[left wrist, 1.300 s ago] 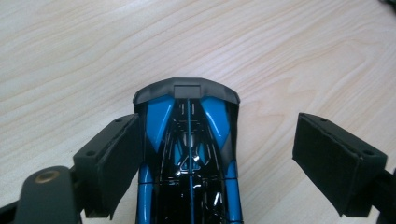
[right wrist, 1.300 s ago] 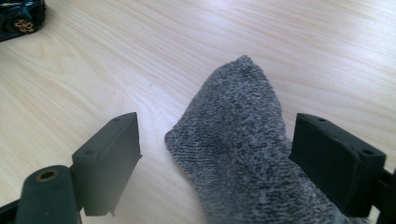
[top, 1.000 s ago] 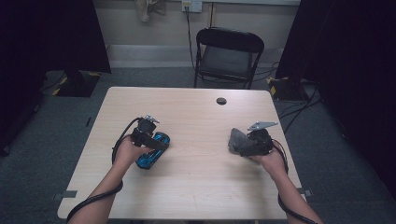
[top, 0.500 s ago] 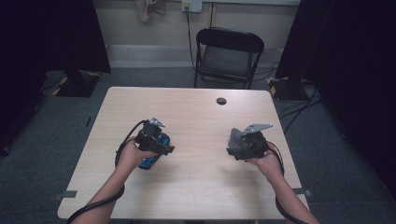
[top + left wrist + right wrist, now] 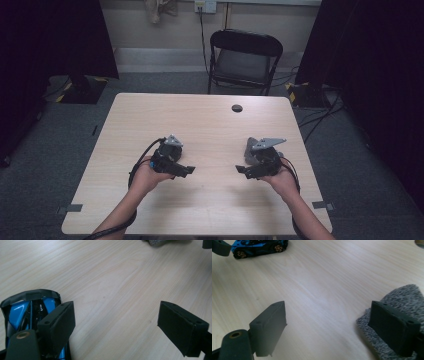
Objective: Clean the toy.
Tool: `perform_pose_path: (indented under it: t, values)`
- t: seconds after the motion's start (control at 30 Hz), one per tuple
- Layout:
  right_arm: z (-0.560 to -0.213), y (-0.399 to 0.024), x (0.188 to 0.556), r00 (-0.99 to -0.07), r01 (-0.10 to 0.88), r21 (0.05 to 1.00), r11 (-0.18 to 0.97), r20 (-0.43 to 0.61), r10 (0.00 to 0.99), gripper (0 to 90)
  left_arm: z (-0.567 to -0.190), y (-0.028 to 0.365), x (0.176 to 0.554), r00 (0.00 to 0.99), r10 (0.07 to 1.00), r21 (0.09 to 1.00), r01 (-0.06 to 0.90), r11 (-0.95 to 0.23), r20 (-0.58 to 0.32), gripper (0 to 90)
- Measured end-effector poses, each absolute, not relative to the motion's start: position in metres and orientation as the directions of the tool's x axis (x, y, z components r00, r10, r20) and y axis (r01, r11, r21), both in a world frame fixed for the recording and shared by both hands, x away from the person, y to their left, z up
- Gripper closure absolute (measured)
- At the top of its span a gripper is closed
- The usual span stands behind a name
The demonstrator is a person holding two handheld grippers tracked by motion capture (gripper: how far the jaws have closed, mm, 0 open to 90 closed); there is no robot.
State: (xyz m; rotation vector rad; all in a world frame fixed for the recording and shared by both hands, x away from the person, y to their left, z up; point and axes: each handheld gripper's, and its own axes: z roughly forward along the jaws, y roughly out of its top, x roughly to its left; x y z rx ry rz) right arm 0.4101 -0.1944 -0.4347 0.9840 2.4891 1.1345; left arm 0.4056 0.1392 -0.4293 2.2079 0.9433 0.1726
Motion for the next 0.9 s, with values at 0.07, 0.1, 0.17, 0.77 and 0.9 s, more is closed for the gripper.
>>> perform_pose_path:
  t: [0.07,0.1,0.17,0.77,0.9]
  values:
    - [-0.436,-0.192,0.406,-0.755,0.469,0.736,0.488,0.049,0.653,13.8,-0.432,0.137,0.401,0.730,0.668,0.664,0.574,-0.479,-0.149,14.2]
    - [-0.437,-0.191,0.404,-0.761,0.467,0.736,0.491,0.050,0.647,13.8,-0.433,0.136,0.398,0.732,0.665,0.665,0.572,-0.481,-0.148,14.2]
    - [-0.438,-0.189,0.400,-0.768,0.460,0.736,0.497,0.049,0.638,13.8,-0.435,0.135,0.393,0.740,0.655,0.666,0.567,-0.485,-0.154,14.2]
    - [-0.464,-0.174,0.371,-0.824,0.433,0.701,0.566,0.053,0.565,13.7,-0.462,0.122,0.359,0.788,0.592,0.660,0.537,-0.525,-0.170,13.4]
    - [-0.470,-0.172,0.368,-0.828,0.426,0.695,0.579,0.041,0.559,13.7,-0.466,0.118,0.356,0.802,0.575,0.663,0.521,-0.537,-0.165,13.3]
